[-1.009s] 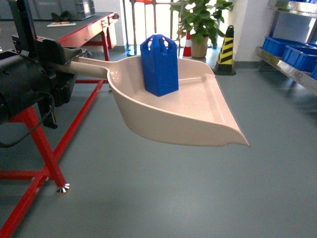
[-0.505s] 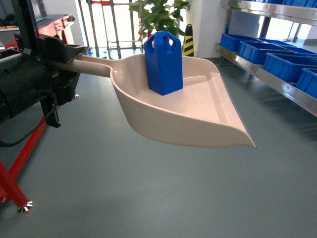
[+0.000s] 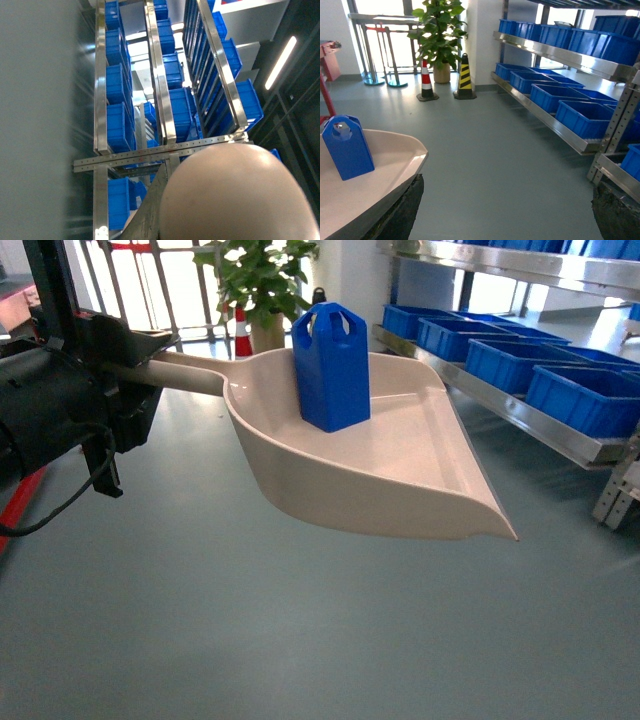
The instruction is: Place part in tray to right shelf
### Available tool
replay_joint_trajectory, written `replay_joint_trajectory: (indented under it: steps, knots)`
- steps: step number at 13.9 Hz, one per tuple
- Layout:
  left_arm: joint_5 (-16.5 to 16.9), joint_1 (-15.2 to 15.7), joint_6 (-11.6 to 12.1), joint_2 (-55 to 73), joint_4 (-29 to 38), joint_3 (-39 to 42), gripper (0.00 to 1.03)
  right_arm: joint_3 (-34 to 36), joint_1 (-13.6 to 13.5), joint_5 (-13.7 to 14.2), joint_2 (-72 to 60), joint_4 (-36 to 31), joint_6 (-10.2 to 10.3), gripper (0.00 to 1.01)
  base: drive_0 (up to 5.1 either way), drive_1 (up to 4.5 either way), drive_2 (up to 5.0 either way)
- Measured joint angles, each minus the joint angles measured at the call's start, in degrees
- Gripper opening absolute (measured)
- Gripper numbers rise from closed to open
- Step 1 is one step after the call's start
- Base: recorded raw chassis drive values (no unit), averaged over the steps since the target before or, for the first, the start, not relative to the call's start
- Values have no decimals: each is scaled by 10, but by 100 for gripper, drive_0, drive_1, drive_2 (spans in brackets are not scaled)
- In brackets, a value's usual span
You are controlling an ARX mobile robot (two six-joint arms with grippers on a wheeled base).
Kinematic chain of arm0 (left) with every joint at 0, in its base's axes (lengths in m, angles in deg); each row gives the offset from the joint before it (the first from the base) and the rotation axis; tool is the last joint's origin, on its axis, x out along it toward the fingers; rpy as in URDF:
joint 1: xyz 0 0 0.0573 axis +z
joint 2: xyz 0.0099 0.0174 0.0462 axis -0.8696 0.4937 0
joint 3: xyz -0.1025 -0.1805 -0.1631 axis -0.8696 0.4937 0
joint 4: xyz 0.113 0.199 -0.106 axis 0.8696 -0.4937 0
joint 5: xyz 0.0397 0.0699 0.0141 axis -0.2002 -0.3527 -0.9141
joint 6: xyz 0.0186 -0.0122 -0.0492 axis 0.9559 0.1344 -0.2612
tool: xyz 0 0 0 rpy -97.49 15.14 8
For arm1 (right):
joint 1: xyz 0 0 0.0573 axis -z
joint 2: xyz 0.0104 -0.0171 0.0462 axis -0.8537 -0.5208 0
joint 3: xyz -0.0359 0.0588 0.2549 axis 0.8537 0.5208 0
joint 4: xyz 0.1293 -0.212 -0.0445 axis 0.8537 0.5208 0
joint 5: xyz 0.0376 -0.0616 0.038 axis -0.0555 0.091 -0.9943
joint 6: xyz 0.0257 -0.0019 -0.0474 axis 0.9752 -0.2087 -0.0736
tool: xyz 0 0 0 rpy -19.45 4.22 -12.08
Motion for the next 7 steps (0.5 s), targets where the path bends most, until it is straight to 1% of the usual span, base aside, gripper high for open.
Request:
replay_joint_trajectory:
  steps: [7]
  knots:
    - [-1, 0, 0, 0, 0, 0, 14, 0, 0, 0, 0, 0, 0, 98, -160, -160, -160]
